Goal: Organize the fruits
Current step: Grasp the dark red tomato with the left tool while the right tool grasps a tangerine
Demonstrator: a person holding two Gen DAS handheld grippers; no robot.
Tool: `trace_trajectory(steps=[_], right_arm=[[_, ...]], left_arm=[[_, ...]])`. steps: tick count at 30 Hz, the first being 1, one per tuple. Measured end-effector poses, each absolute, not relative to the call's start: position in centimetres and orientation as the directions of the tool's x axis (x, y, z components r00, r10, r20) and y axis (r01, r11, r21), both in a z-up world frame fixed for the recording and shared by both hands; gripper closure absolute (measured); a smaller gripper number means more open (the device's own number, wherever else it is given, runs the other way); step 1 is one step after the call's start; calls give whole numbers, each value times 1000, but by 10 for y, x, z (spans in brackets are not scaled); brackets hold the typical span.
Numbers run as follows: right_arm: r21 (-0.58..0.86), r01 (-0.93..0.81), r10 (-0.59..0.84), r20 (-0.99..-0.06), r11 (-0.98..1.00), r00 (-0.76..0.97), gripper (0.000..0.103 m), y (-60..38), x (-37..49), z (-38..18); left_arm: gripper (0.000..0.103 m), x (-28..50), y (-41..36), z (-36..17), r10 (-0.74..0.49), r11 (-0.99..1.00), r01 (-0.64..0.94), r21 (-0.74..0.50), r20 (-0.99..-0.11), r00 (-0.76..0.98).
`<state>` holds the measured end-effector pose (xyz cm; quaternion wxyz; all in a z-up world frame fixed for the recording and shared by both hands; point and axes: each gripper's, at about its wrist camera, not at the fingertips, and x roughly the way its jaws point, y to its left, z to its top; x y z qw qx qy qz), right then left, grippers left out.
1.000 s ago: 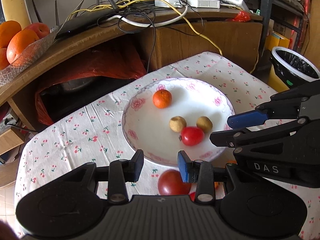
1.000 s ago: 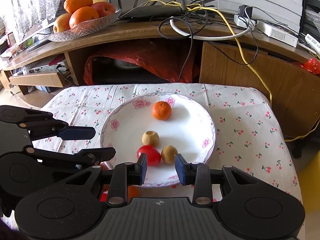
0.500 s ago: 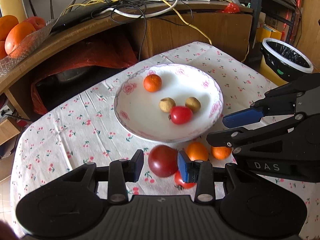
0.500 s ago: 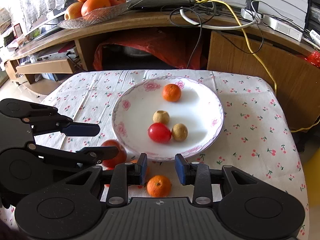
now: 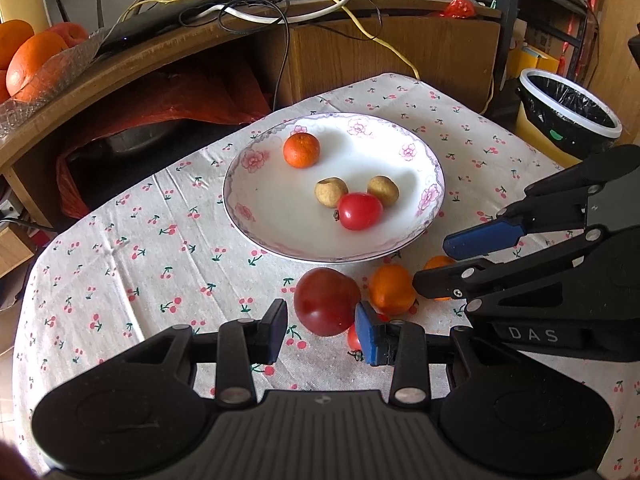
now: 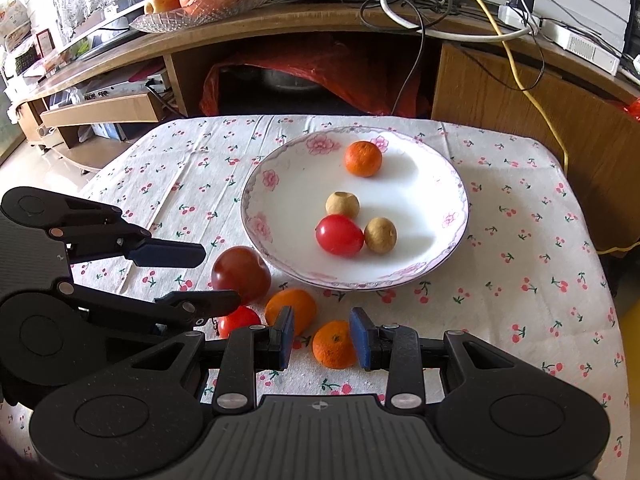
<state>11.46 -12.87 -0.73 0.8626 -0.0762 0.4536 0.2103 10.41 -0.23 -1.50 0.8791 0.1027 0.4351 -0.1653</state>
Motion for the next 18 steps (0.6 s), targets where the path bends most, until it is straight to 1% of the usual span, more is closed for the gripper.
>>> trace_trajectory(steps=[11, 16, 18], right_arm=[[55, -421, 279, -825, 905, 492, 73, -133, 117, -14], [60, -410, 274, -829, 910, 487, 73, -137, 120, -17], [65, -408, 275, -832, 911, 482, 71, -138, 121, -18]], left_arm=[[55, 113, 1, -17, -246, 919, 393, -9, -794, 557], [53, 123, 7, -21, -284, 924, 375, -78, -797, 533], [53, 126, 9, -22, -298, 924, 369, -103, -798, 524]])
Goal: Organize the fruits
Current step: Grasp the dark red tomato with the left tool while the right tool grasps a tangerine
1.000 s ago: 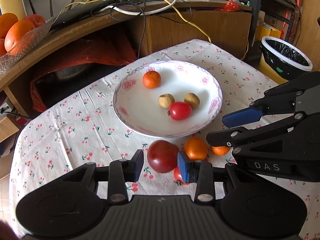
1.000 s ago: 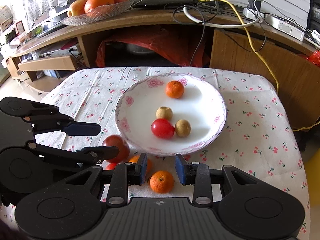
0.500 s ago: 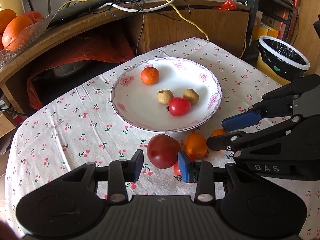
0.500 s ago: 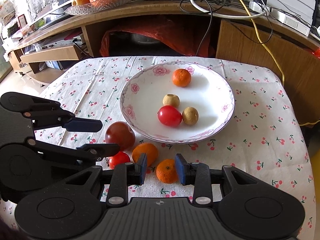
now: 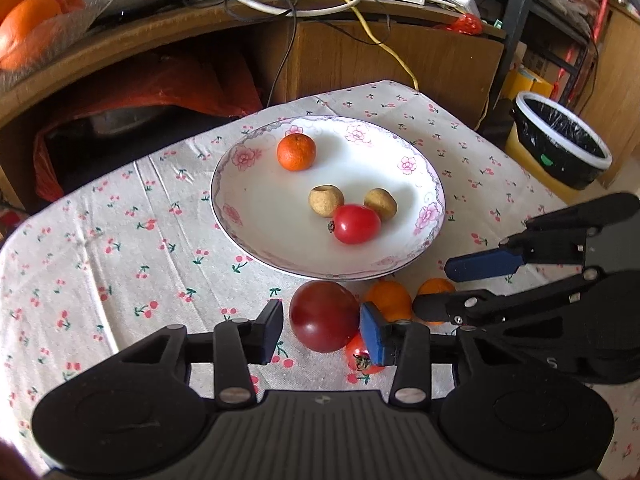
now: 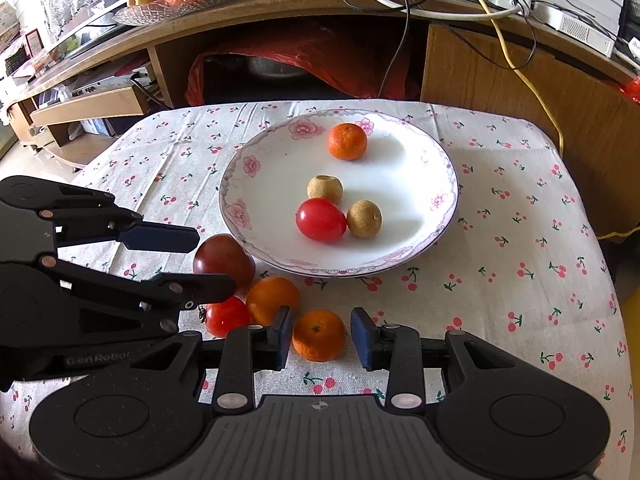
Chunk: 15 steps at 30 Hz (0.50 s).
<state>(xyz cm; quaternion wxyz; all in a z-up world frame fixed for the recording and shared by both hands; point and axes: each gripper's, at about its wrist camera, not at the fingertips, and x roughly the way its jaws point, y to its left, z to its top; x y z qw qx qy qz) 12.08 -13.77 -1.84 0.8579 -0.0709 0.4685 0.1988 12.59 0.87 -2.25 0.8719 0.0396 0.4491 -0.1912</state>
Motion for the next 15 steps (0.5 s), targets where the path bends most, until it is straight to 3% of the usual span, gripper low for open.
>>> trace_trajectory(steps=[15], right_arm=[[72, -418, 284, -835, 906, 472, 68, -145, 121, -14]], left_arm=[[53, 129, 12, -25, -322, 912, 393, -117, -798, 510]])
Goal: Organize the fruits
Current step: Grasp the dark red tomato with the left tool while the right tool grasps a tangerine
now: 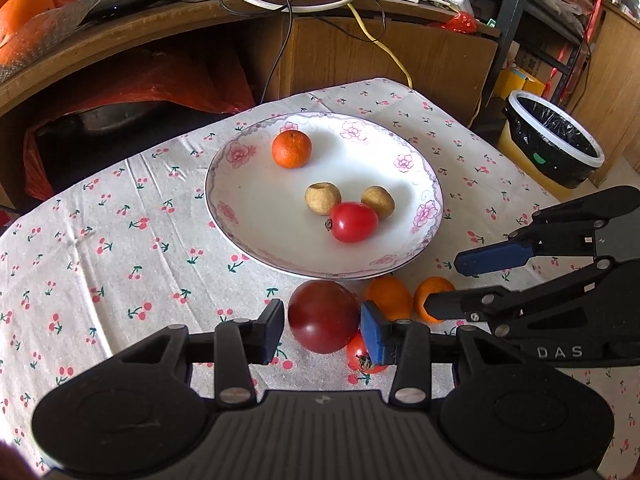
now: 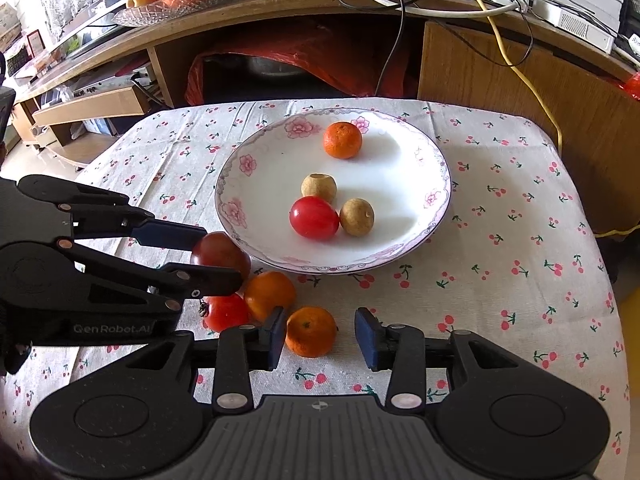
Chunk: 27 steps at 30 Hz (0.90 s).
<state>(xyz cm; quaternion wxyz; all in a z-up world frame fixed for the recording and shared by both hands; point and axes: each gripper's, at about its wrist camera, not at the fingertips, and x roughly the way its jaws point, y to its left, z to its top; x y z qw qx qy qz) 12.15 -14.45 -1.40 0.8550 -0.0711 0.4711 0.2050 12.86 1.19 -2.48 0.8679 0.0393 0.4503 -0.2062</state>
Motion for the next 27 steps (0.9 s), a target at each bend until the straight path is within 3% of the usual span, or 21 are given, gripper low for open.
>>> trace_trajectory(steps=[5, 13, 20, 27], right_arm=[[69, -429, 284, -840, 901, 462, 61, -146, 121, -17], [82, -449, 302, -844, 890, 443, 62, -142, 120, -22], [119, -448, 332, -838, 886, 434, 82, -144, 120, -21], [105, -456, 326, -839, 884, 437, 82, -143, 120, -20]], left_arm=[[48, 135, 12, -29, -331, 914, 382, -135, -795, 509], [56, 134, 12, -31, -329, 919, 365, -149, -800, 502], [57, 130, 16, -26, -283, 930, 351, -105, -814, 506], [57, 123, 19, -27, -231, 932, 362, -34, -824, 517]])
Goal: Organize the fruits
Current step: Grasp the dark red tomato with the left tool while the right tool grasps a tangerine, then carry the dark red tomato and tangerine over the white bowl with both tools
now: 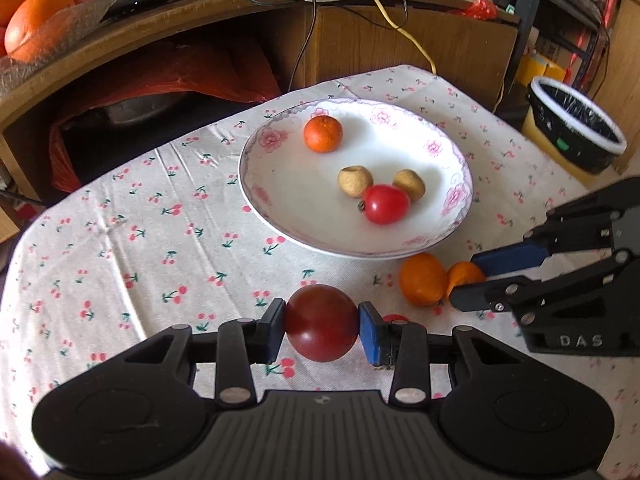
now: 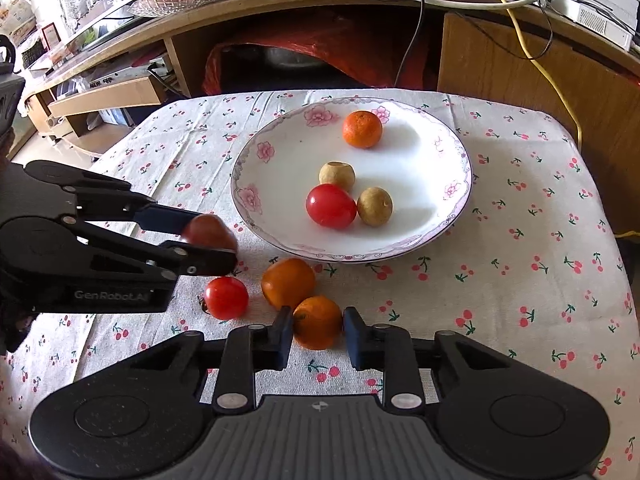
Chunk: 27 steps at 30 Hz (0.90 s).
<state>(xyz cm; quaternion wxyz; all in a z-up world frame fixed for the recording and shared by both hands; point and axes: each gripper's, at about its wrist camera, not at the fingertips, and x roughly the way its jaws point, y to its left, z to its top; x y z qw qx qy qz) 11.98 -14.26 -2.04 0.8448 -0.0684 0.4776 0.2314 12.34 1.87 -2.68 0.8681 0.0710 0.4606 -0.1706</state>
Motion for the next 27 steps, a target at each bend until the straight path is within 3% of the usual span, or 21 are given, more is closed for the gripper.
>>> trace_trajectory(steps=[27], right_arm=[[44, -469, 276, -854, 882, 440, 81, -132, 121, -24]], left_arm=[[57, 114, 10, -23, -181, 919, 391, 57, -820, 544]])
